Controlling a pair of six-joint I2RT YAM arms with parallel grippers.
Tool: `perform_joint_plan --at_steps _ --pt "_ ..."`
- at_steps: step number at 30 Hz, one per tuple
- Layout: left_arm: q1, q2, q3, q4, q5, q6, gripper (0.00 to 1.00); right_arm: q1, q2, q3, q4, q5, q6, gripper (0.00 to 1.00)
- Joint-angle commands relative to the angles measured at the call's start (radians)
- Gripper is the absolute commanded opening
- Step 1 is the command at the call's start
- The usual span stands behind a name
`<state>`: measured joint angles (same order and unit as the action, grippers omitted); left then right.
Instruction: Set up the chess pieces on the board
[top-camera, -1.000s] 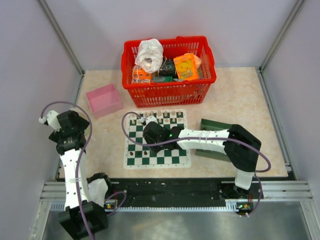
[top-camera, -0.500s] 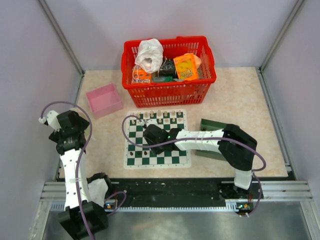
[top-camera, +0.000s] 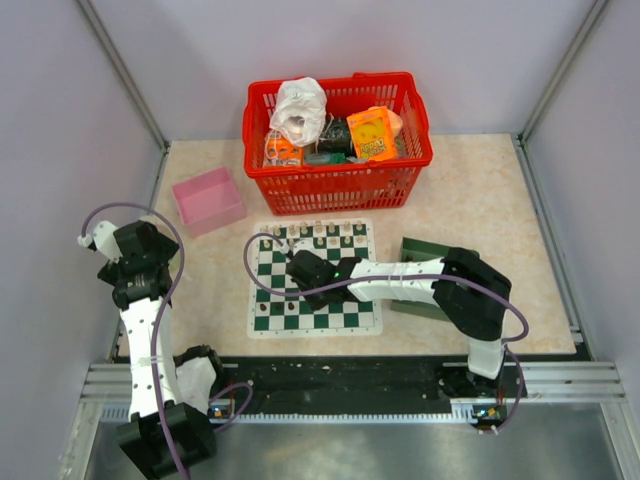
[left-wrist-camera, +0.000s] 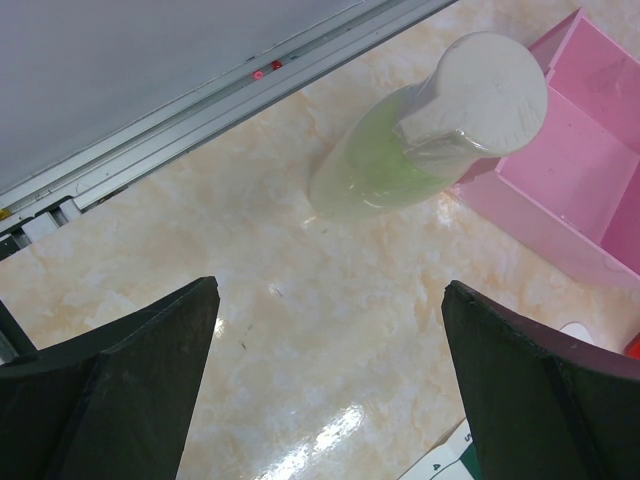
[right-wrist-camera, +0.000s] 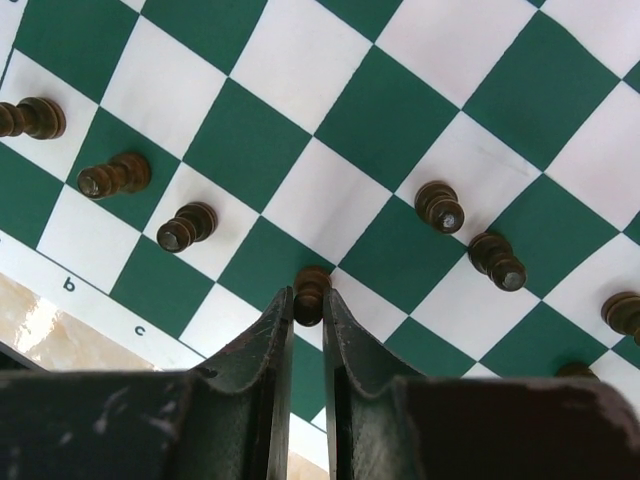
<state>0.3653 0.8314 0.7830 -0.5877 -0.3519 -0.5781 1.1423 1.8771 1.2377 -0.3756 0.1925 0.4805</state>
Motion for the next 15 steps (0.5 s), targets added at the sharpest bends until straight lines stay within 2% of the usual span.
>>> perform_joint_plan --at_steps 1,15 --pt "0.006 -0.011 -0.002 0.023 0.002 -0.005 0.99 0.004 -0.029 0.029 0.007 -0.002 -0.013 0.12" --pt "0.007 -0.009 -0.005 0.026 0.007 -0.006 0.99 0.03 -0.032 0.043 0.03 0.001 -0.005 0.13"
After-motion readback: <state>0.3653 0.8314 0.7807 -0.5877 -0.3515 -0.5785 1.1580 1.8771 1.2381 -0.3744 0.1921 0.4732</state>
